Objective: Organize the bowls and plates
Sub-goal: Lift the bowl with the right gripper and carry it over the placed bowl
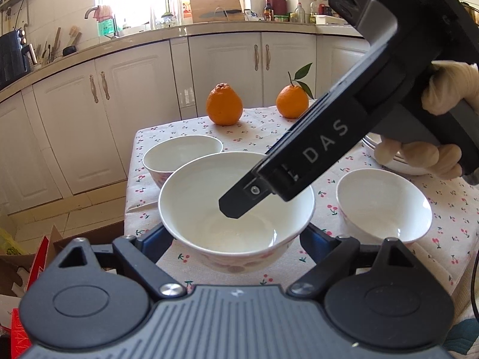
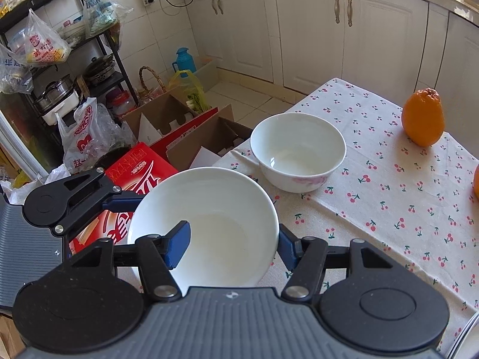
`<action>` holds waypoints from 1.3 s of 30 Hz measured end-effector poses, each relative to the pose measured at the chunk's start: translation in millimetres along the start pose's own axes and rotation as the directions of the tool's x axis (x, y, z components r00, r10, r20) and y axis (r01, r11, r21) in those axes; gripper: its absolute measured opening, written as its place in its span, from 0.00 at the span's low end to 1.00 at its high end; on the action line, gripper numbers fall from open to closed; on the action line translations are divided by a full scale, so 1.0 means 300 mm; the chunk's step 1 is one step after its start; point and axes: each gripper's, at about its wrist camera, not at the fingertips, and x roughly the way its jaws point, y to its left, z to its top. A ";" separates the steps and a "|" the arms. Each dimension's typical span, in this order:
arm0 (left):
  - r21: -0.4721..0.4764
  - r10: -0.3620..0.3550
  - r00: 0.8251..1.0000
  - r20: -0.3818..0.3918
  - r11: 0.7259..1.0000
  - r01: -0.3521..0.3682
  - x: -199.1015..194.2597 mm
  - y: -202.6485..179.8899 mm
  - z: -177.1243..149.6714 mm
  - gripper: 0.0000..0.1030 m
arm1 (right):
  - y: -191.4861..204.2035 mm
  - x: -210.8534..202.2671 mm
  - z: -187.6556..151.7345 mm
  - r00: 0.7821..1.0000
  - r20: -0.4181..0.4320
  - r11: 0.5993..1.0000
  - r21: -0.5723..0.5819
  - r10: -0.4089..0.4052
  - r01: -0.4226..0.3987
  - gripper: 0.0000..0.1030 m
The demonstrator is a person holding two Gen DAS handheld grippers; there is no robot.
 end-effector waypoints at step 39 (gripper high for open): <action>0.108 -0.165 0.986 0.009 0.981 0.163 -0.040 -0.309 0.090 0.88 | -0.092 -0.373 -0.260 0.993 0.066 0.990 0.104 -0.100 0.093 0.66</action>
